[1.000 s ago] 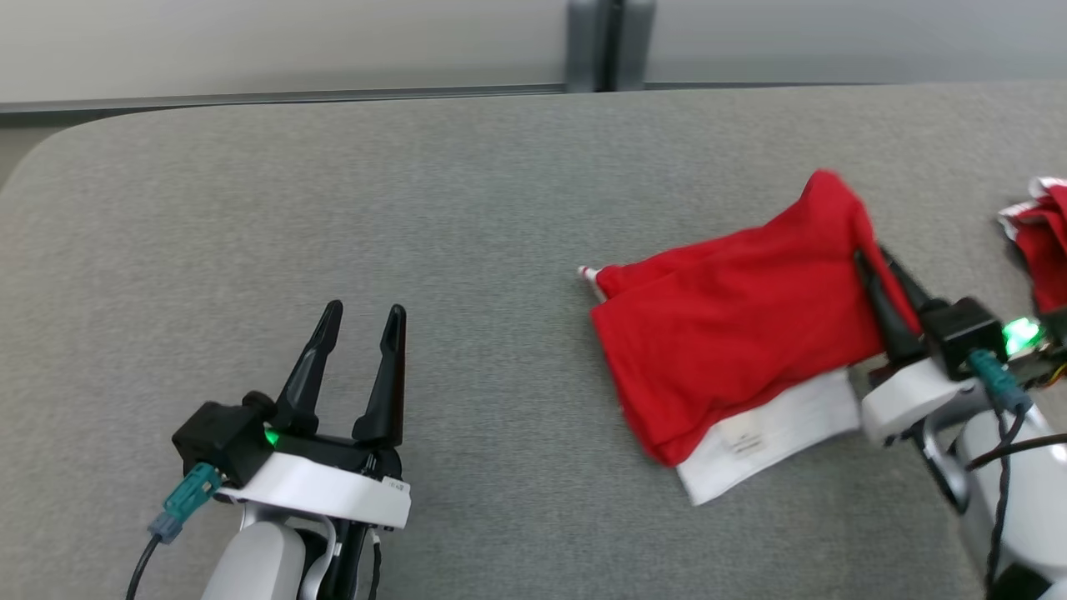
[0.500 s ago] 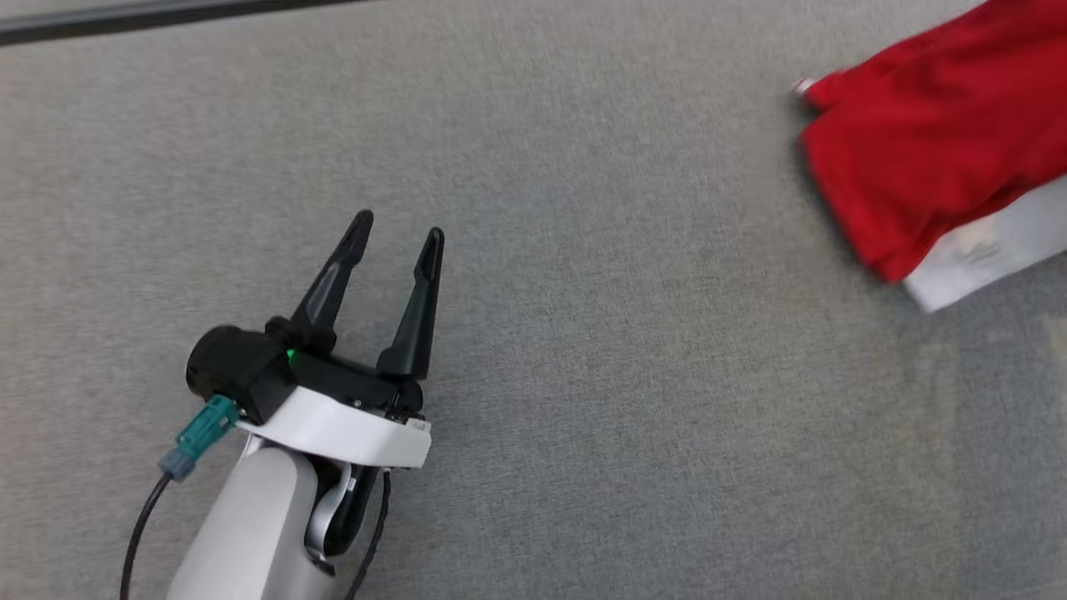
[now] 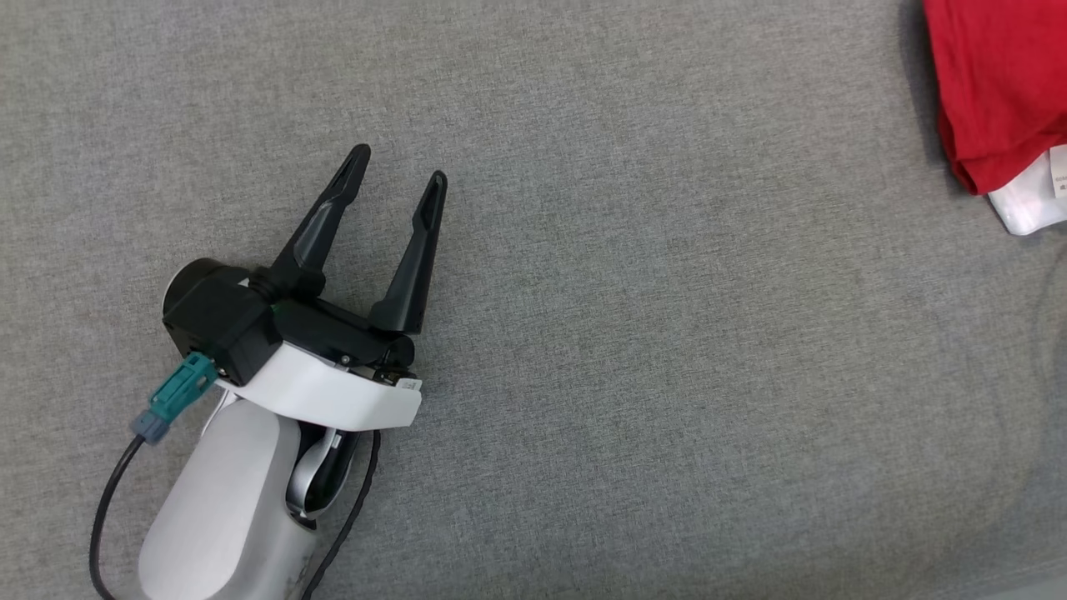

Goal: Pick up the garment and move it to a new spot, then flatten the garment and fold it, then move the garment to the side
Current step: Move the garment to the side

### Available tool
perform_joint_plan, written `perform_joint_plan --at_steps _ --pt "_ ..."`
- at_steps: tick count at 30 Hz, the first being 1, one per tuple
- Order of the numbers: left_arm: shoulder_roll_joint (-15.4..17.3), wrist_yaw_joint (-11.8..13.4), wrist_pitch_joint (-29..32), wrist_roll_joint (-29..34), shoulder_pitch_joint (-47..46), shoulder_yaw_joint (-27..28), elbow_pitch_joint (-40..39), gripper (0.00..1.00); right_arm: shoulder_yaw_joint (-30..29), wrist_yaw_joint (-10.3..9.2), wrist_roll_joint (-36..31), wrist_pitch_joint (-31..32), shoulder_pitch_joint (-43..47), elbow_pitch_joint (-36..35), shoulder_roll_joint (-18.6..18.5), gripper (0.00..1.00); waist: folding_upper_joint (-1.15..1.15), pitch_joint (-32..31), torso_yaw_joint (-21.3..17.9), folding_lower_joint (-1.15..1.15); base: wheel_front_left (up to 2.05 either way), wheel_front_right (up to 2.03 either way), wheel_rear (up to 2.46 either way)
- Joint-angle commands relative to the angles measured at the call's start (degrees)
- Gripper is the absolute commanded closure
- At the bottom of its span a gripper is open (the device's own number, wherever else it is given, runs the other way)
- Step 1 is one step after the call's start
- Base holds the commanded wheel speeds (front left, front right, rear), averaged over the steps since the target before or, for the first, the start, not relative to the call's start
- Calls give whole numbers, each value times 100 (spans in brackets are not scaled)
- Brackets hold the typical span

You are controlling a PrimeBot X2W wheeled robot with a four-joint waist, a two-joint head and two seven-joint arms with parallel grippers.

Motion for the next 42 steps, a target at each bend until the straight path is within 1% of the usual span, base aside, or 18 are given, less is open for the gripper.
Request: perform_joint_plan --at_steps 1,3,9,10,11,13,15,19,23,25,28,31,33,35,38,41,42 --pt "57 -10 6 -45 -37 5 80 0 -17 -12 -99 71 4 78 11 100 0 49 12 0 0 0 0" --pt "75 -9 6 -51 -33 -2 95 0 -20 -12 -333 227 32 214 -38 100 0 82 26 0 0 0 0" --pt "99 -5 13 -64 -113 0 144 0 -479 -12 -700 646 -13 571 128 100 0 139 67 0 0 0 0" --pt "90 -5 12 -62 -122 -5 154 0 -517 -12 -739 664 4 584 161 57 0 136 75 0 0 0 0" --pt "78 -5 12 -62 -127 -11 164 0 -588 -12 -747 648 5 592 194 0 0 126 83 0 0 0 0" --pt "52 -5 12 -70 -141 -19 188 0 -737 -12 -817 620 18 622 251 0 0 78 97 0 0 0 0" --pt "13 -5 11 -79 -121 -22 207 0 -767 -12 -1059 640 66 610 275 0 0 3 104 0 0 0 0" --pt "-65 -6 4 -74 -65 -28 229 0 -945 -12 -1444 579 -23 434 466 0 0 -255 152 0 0 0 0" --pt "-156 -6 -1 -111 35 40 260 0 -939 -12 -1536 274 -27 187 972 0 0 -637 246 0 0 0 0" --pt "-202 -6 -1 -116 108 92 271 0 -905 -12 -1415 63 15 76 1230 0 0 -855 319 0 0 0 0" --pt "-287 -6 -1 -124 262 236 271 0 -639 -11 -1303 -188 237 -39 1658 0 0 -1220 449 0 0 0 0" --pt "-354 -6 0 -119 441 423 301 0 -417 -12 -1063 -364 417 -156 1971 0 0 -1544 606 0 0 0 0" --pt "-405 -6 0 -136 567 494 349 0 -324 -12 -791 -458 641 -259 2227 0 0 -1762 728 0 0 0 0" --pt "-428 -6 0 -115 715 460 432 0 -279 -12 -563 -527 895 -400 2407 0 0 -1979 849 0 0 0 0" --pt "-455 -6 0 -57 926 596 467 0 -173 -12 -202 -576 1330 -620 2659 0 0 -2264 989 0 0 0 0" --pt "-505 -7 0 4 1175 747 435 0 -176 -12 154 -598 1788 -864 2816 0 0 -2487 1120 0 0 0 0" --pt "-505 -7 0 4 1175 747 435 0 -176 -12 154 -598 1788 -864 2816 0 0 -2487 1120 0 0 0 0"
